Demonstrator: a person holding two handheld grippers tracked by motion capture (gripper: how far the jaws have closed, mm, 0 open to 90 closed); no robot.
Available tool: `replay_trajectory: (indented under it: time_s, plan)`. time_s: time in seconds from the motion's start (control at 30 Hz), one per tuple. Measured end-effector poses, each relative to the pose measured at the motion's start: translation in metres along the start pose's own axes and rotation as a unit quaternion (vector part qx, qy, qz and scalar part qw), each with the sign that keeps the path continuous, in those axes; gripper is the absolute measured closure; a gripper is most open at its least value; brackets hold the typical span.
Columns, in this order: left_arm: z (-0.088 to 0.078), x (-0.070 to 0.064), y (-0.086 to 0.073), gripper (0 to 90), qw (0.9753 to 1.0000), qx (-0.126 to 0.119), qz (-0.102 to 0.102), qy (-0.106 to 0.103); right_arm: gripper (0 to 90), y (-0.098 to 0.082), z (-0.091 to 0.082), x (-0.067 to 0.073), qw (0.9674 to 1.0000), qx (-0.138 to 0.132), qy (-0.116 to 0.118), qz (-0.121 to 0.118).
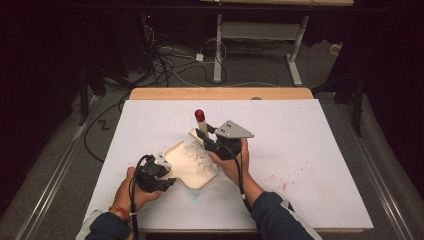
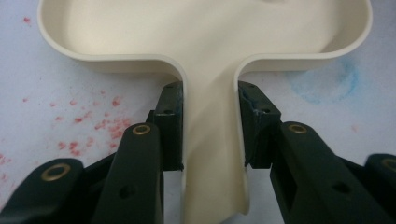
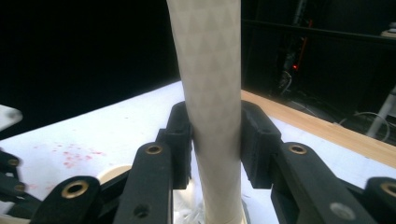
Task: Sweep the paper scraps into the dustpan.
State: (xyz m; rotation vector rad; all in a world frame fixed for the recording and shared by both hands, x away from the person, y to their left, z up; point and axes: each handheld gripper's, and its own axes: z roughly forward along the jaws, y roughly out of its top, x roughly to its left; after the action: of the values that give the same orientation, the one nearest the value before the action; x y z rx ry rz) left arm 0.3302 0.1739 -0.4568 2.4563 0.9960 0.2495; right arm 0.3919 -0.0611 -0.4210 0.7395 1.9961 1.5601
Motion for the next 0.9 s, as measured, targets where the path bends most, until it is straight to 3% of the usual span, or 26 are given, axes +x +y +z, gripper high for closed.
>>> replay_trajectory:
  time_s: [0.2,0.3,0.43,0.63,0.77,0.9]
  plan:
    - [0.004,-0.006,0.005,63.4,1.0000,0.001,0.005,-0.001,69.3,0.004,0.001,0.019,0.9997,0.000,0.025,-0.004]
    - [0.004,-0.006,0.005,63.4,1.0000,0.001,0.002,-0.002,69.1,0.005,0.001,0.027,0.9995,0.002,0.024,-0.020]
    - [0.005,-0.006,0.005,63.4,1.0000,0.001,0.001,-0.003,69.0,0.005,-0.002,0.034,0.9994,0.005,0.025,-0.023]
    - [0.005,-0.005,0.005,63.4,1.0000,0.002,-0.001,-0.009,70.6,0.010,-0.013,0.038,0.9990,0.001,0.042,-0.016]
    - [0.004,-0.005,0.004,63.4,0.9999,-0.005,-0.007,-0.010,70.6,0.012,-0.015,0.042,0.9988,0.004,0.031,-0.037]
    - [0.003,-0.003,0.002,63.4,1.0000,-0.004,-0.006,-0.006,70.7,0.016,-0.020,0.037,0.9991,-0.002,0.028,-0.032]
